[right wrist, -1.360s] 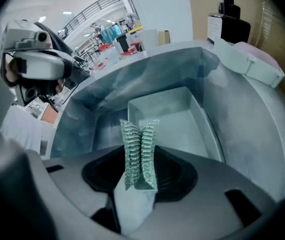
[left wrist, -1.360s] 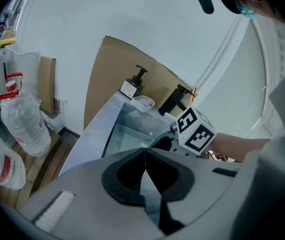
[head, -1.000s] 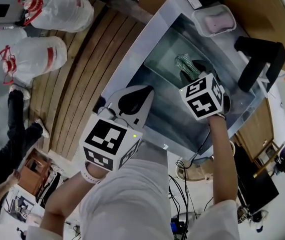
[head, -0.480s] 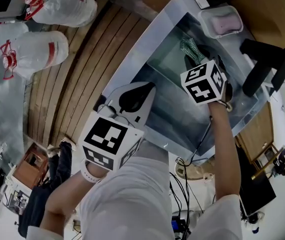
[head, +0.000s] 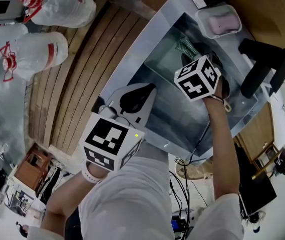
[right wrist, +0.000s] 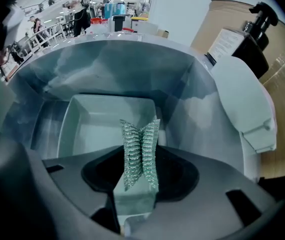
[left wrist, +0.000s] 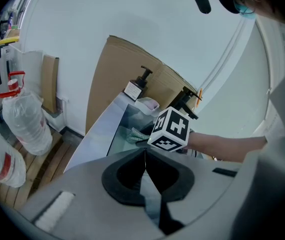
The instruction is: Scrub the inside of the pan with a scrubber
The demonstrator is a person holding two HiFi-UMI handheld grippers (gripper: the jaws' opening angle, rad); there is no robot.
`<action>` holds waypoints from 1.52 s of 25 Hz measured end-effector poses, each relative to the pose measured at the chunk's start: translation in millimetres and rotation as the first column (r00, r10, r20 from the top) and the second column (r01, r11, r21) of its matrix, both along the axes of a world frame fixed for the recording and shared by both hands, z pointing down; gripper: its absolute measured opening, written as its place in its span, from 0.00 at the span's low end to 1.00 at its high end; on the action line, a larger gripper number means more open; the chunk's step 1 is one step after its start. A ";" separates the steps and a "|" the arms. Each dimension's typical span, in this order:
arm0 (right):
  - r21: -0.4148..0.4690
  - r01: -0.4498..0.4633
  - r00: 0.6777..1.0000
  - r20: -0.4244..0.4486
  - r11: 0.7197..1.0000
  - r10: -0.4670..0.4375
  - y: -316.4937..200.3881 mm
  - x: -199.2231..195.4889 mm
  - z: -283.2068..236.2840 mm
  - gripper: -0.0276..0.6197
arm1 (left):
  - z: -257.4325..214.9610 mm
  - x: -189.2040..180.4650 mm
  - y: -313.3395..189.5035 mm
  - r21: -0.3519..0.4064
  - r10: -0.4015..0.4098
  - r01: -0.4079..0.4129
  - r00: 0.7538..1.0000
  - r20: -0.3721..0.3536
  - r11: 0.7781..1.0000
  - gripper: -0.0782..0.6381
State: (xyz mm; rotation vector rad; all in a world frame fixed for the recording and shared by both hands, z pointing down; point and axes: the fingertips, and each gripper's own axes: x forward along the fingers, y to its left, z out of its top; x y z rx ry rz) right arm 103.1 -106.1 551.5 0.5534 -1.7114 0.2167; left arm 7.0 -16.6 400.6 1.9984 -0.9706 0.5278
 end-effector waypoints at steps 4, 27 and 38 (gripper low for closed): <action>-0.006 0.029 1.000 0.010 1.000 -0.029 8.1 -3.1 -1.6 0.28 | -0.7 5.2 1.8 0.000 0.007 -0.007 1.000 -0.004 1.000 0.12; -0.410 0.085 0.968 0.248 0.908 0.021 77.0 -44.3 -7.1 0.27 | 1.0 -7.3 15.5 -0.008 -0.012 0.012 1.000 -0.007 1.000 0.12; -0.543 0.074 0.932 0.337 0.837 0.136 83.6 -51.8 -8.0 0.27 | 1.9 -17.0 11.3 -0.004 -0.021 0.021 1.000 -0.005 1.000 0.12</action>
